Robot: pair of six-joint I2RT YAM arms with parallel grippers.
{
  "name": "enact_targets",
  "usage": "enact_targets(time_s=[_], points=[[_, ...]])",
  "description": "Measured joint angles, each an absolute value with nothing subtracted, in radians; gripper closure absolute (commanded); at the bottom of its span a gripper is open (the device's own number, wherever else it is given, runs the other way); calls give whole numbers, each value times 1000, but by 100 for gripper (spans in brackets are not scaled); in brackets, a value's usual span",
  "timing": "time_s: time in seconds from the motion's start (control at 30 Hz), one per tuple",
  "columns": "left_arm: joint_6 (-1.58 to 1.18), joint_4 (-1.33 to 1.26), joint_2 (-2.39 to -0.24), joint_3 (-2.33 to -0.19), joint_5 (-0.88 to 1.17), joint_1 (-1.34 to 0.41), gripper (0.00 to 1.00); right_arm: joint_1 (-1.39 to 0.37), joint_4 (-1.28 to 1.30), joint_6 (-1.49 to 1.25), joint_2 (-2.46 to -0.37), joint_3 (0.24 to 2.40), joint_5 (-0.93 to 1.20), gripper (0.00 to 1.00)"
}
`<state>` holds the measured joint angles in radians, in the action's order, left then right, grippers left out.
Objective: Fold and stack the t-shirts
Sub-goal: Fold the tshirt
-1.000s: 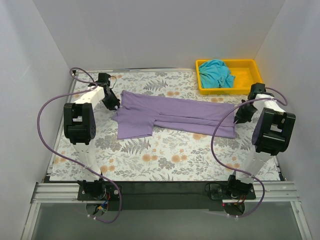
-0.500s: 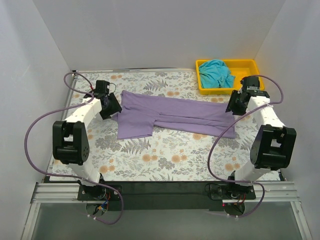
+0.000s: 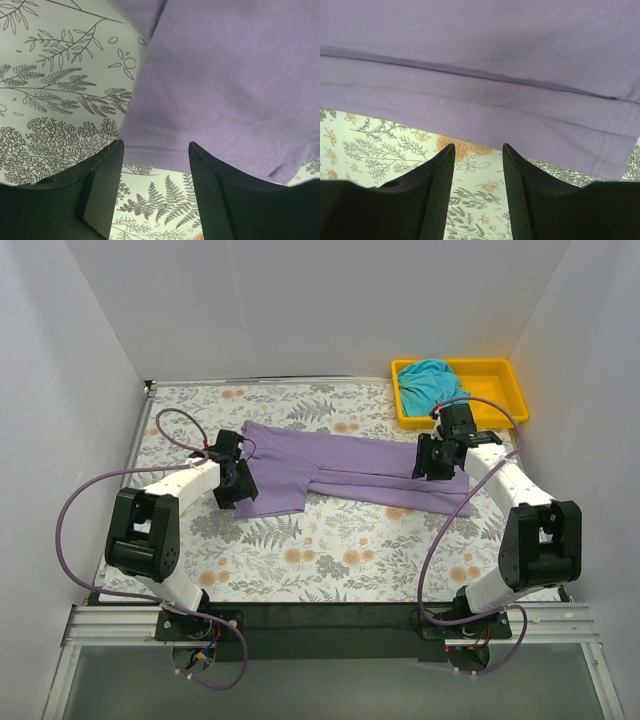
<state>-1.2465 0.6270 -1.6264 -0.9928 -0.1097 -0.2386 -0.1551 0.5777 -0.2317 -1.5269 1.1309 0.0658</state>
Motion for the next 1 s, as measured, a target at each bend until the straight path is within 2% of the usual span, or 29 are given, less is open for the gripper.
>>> enact_targets(time_s=[0.23,0.27,0.33,0.37,0.4,0.5,0.77,1.0], points=[[-1262,605,-1678,-990,-151,-262,57,-198,571,-232,-1527,1130,73,57],[-1265,605,-1678,-988,-158,-265,66,-200,570,-232,-1527,1130,75,57],[-1269,605,-1678,-984,-173,-268,72,-204,570,-232,-1527,1129,75,57],[-1269,605,-1678,-982,-178,-268,77,-204,569,-232,-1527,1128,75,57],[-1268,607,-1678,-981,-184,-268,87,-204,568,-232,-1527,1127,75,57],[-1272,606,-1678,-981,-191,-268,100,-204,565,-232,-1527,1119,74,57],[-1268,636,-1728,-1067,-165,-274,100,-204,565,-231,-1526,1114,60,57],[-1245,661,-1808,-1355,-145,-277,100,-204,565,-227,-1518,1112,39,57]])
